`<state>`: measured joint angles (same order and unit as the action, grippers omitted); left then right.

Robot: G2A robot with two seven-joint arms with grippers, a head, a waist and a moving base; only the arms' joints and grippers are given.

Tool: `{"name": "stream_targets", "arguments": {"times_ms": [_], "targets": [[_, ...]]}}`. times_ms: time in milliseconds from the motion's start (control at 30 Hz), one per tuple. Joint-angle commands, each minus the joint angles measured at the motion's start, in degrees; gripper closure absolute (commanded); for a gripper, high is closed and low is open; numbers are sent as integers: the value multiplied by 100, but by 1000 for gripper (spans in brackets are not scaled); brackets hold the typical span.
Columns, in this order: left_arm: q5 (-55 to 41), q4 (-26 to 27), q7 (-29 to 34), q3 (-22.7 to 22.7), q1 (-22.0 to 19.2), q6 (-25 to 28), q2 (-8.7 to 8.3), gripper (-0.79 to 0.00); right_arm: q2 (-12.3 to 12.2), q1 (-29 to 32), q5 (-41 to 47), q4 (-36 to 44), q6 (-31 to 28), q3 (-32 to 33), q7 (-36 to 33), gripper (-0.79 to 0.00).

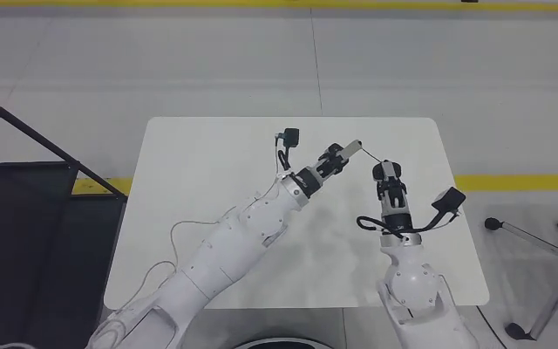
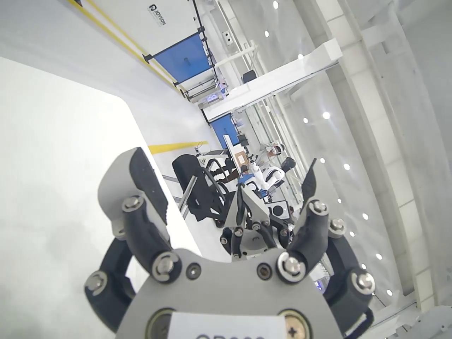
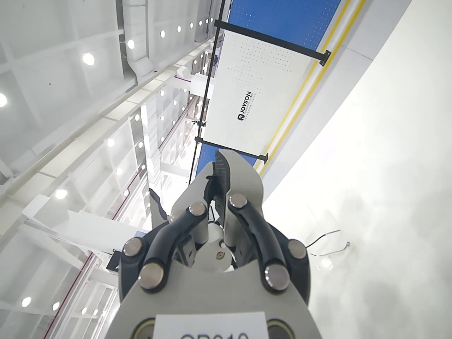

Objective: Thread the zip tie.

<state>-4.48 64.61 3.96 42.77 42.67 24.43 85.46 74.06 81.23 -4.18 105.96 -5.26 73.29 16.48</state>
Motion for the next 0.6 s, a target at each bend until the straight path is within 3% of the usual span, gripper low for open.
{"name": "stream_targets", "arguments": {"times_ms": [0, 200, 367, 400, 500, 567], "targets": [[-80, -175, 37, -102, -79, -61, 83, -785, 24, -20, -86, -31, -3, -74, 122, 0], [-258, -526, 132, -248, -222, 59, 278, -708, 83, -51, -165, -115, 20, -153, 300, 0], [-297, -701, 214, -271, -267, 126, 384, -570, 119, -80, -144, -194, 85, -137, 319, 0], [-282, -727, 216, -267, -272, 147, 400, -489, 127, -86, -140, -205, 99, -134, 322, 0], [-250, -779, 232, -247, -272, 185, 442, -391, 147, -97, -134, -233, 127, -120, 337, 0], [-244, -807, 252, -226, -267, 197, 466, -379, 160, -104, -123, -253, 142, -107, 333, 0]]}}
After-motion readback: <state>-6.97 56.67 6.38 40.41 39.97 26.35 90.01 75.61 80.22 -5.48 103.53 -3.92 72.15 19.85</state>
